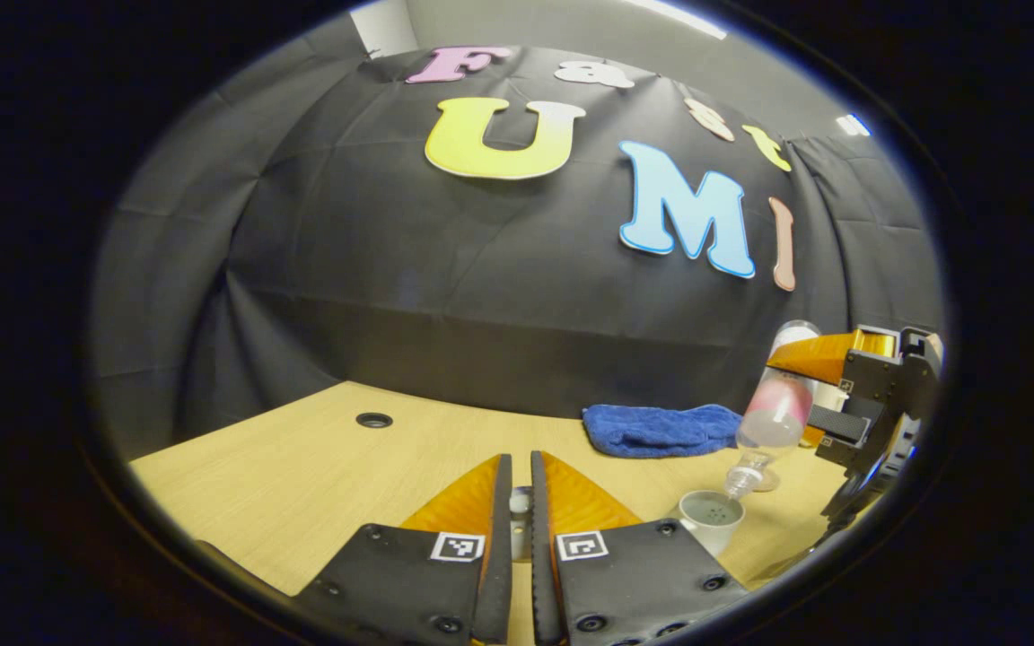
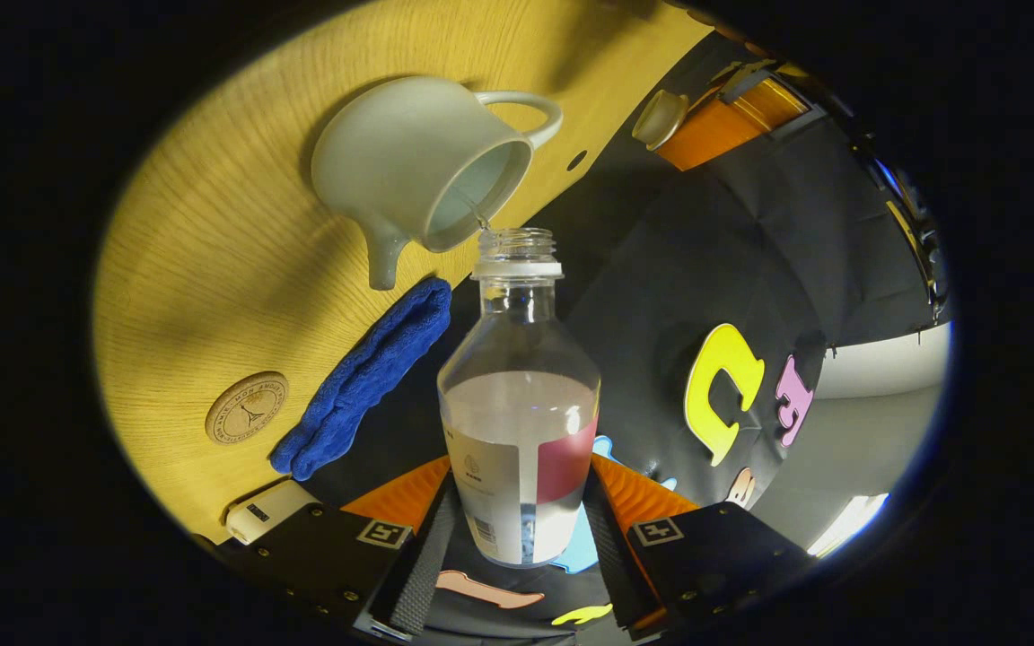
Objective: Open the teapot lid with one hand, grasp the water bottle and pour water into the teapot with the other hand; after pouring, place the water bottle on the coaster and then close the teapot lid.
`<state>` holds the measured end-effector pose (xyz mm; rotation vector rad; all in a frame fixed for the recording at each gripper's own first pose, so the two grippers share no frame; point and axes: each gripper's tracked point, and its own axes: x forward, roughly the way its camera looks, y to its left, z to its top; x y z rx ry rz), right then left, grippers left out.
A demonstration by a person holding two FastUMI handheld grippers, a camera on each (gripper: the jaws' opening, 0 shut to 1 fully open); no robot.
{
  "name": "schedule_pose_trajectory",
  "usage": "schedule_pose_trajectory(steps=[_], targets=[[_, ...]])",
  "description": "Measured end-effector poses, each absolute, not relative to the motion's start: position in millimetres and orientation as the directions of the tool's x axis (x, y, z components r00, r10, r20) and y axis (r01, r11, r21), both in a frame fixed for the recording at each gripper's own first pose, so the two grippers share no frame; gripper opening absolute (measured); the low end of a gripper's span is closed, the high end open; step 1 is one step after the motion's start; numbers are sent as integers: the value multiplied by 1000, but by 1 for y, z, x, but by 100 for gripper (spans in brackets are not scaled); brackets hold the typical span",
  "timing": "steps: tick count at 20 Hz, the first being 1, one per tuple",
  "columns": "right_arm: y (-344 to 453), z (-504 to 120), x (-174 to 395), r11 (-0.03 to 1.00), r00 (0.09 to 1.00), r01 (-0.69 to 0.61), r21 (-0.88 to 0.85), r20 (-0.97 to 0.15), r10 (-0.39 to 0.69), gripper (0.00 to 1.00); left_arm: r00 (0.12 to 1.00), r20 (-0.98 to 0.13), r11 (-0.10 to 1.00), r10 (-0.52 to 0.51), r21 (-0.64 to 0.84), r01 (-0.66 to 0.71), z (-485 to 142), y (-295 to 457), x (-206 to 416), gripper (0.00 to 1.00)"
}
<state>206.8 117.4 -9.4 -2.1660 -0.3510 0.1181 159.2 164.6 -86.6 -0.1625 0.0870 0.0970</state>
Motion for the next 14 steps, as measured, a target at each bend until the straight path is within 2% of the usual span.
schedule_pose_trajectory(steps=[3, 7, 8, 10, 14], targets=[[115, -9, 207, -545, 954, 217, -810, 56, 296, 75, 991, -94, 982, 93, -155, -107, -87, 166, 159, 18], [113, -13, 209, -485, 961, 168, -858, 34, 273, 75, 991, -94, 981, 99, -155, -113, -88, 168, 159, 18], [110, -16, 210, -452, 965, 138, -881, 17, 261, 72, 990, -92, 981, 103, -157, -116, -87, 170, 159, 18], [104, -26, 209, -358, 971, 74, -931, -14, 238, 75, 991, -82, 979, 109, -164, -121, -86, 172, 158, 18], [96, -45, 208, -94, 976, -85, -992, -102, 192, 75, 990, -69, 976, 126, -172, -136, -85, 177, 156, 18]])
